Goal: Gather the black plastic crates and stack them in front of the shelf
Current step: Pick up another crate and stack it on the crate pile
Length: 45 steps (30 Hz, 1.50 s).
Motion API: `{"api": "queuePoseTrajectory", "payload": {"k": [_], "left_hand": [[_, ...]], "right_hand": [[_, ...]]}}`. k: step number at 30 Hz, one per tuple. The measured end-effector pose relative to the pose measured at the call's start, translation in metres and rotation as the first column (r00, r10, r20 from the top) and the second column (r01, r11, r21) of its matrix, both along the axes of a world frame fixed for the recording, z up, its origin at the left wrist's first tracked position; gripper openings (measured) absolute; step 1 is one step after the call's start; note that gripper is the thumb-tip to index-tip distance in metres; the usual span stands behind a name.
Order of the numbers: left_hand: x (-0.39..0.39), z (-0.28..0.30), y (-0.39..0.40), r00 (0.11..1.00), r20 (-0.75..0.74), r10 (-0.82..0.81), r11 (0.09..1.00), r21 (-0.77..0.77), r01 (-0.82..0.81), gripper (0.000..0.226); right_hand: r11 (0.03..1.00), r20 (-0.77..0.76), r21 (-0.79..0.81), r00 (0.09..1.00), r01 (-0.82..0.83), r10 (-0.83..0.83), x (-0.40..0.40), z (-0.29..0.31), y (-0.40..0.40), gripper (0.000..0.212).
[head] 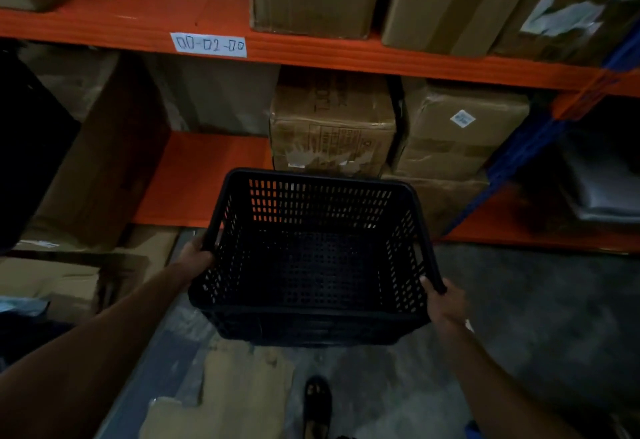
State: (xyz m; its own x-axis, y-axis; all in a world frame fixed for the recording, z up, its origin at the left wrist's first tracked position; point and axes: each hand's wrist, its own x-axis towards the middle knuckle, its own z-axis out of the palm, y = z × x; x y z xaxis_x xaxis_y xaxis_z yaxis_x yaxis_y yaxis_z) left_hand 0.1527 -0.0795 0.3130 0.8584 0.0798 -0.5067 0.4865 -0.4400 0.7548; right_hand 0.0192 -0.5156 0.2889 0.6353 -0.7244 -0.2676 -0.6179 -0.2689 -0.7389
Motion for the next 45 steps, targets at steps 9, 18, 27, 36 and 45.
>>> {"api": "queuePoseTrajectory", "payload": {"k": [9, 18, 27, 36, 45], "left_hand": [[0.017, -0.027, -0.026, 0.992, 0.035, 0.123, 0.991, -0.055, -0.121, 0.064], [0.022, -0.055, -0.015, 0.972, 0.023, 0.232, 0.973, -0.009, -0.232, 0.054], [0.018, -0.058, -0.012, 0.97, 0.01, 0.243, 0.968, 0.066, -0.243, 0.053], [0.01, -0.074, 0.007, 0.981, -0.009, 0.196, 0.976, 0.104, -0.194, 0.042], [0.003, -0.06, -0.01, 0.991, -0.058, 0.122, 0.971, 0.213, -0.108, 0.067]], "right_hand": [[0.999, -0.001, -0.014, 0.999, -0.035, 0.035, 0.037, -0.027, -0.019, 0.026], [0.998, -0.004, -0.019, 0.998, -0.064, 0.063, 0.055, -0.043, -0.019, 0.028], [0.984, -0.215, -0.142, 0.974, -0.103, 0.071, 0.045, -0.039, -0.01, 0.046], [0.971, -0.298, -0.223, 0.954, -0.089, 0.019, 0.034, -0.043, 0.002, 0.047], [0.943, -0.406, -0.291, 0.913, -0.164, 0.034, 0.036, -0.04, 0.004, 0.039]]}}
